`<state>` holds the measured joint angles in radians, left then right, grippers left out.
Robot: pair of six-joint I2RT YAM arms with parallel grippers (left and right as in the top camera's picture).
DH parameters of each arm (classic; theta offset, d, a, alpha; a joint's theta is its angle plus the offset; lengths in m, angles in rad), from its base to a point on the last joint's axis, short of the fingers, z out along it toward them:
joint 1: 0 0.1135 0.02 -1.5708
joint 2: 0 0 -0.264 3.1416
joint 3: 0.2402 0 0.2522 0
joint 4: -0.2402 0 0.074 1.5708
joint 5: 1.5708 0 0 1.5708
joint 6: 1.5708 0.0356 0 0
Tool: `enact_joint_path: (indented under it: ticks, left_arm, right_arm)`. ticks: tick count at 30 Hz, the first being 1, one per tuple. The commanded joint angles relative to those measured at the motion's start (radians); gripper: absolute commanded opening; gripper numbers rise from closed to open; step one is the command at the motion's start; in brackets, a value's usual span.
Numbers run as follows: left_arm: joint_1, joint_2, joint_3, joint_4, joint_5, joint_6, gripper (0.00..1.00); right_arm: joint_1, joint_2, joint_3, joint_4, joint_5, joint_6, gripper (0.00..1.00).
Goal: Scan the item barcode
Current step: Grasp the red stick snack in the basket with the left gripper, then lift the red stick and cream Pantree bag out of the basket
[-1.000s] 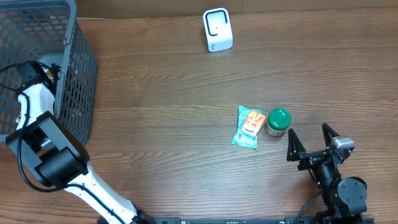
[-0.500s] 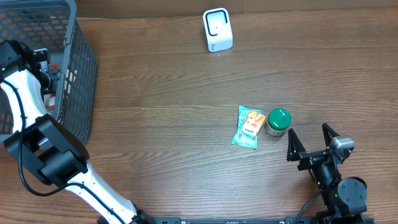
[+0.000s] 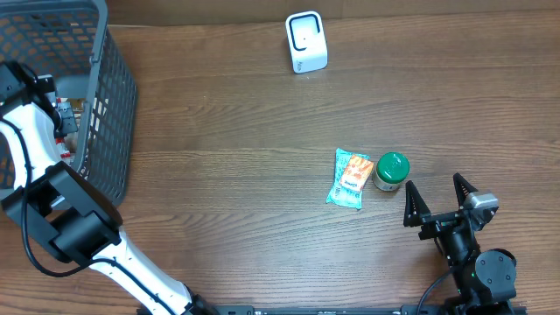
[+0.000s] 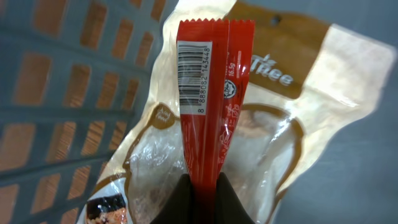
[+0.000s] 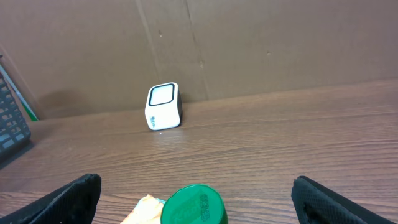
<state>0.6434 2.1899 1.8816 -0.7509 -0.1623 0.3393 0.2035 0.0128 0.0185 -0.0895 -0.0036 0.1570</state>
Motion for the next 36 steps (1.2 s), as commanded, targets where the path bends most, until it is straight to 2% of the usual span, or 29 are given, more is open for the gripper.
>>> enact_joint_path:
  ticks: [1, 4, 5, 6, 7, 8, 10, 11, 12, 17, 24, 33, 34, 36]
  left_arm:
    - [0.006, 0.014, -0.055, 0.032, -0.012, 0.005, 0.04]
    - [0.006, 0.014, -0.076, 0.057, -0.012, 0.005, 0.06]
    - [0.006, 0.014, -0.08, 0.061, -0.011, 0.005, 0.19]
    - [0.007, 0.014, -0.08, 0.062, -0.006, 0.005, 0.38]
    - [0.008, 0.014, -0.08, 0.063, 0.0, 0.005, 0.45]
    - [0.009, 0.014, -0.08, 0.065, 0.006, 0.005, 0.47]
    - [0.012, 0.014, -0.08, 0.066, 0.011, 0.005, 0.56]
    - [0.013, 0.014, -0.08, 0.065, 0.014, 0.005, 0.71]
    - [0.014, 0.014, -0.08, 0.065, 0.015, 0.004, 0.77]
    - [0.027, 0.014, -0.08, 0.063, 0.042, -0.007, 1.0]
    - [0.047, 0.014, -0.124, 0.093, 0.085, -0.011, 0.99]
    - [0.053, 0.014, -0.311, 0.265, 0.085, -0.047, 1.0]
    - [0.053, 0.014, -0.327, 0.274, 0.086, -0.049, 0.94]
    - [0.053, 0.014, -0.348, 0.282, 0.085, -0.048, 0.58]
  right_arm:
    - [-0.002, -0.009, -0.01, 0.005, -0.006, 0.0, 1.0]
    - [-0.002, -0.009, -0.01, 0.005, -0.006, 0.0, 1.0]
    - [-0.002, -0.009, -0.01, 0.005, -0.006, 0.0, 1.0]
    - [-0.002, -0.009, -0.01, 0.005, -0.005, 0.0, 1.0]
    - [-0.002, -0.009, -0.01, 0.005, -0.006, 0.0, 1.0]
    - [-0.002, -0.009, -0.01, 0.005, -0.006, 0.0, 1.0]
    - [-0.002, -0.009, -0.01, 0.005, -0.006, 0.0, 1.0]
    - [-0.002, -0.009, -0.01, 0.005, -0.006, 0.0, 1.0]
    - [-0.002, -0.009, -0.01, 0.005, -0.006, 0.0, 1.0]
    - [-0.002, -0.009, -0.01, 0.005, -0.006, 0.0, 1.0]
    - [-0.002, -0.009, -0.01, 0.005, -0.006, 0.0, 1.0]
    - [-0.002, -0.009, -0.01, 0.005, -0.006, 0.0, 1.0]
    - [-0.002, -0.009, -0.01, 0.005, -0.006, 0.0, 1.0]
    - [-0.002, -0.009, -0.01, 0.005, -0.006, 0.0, 1.0]
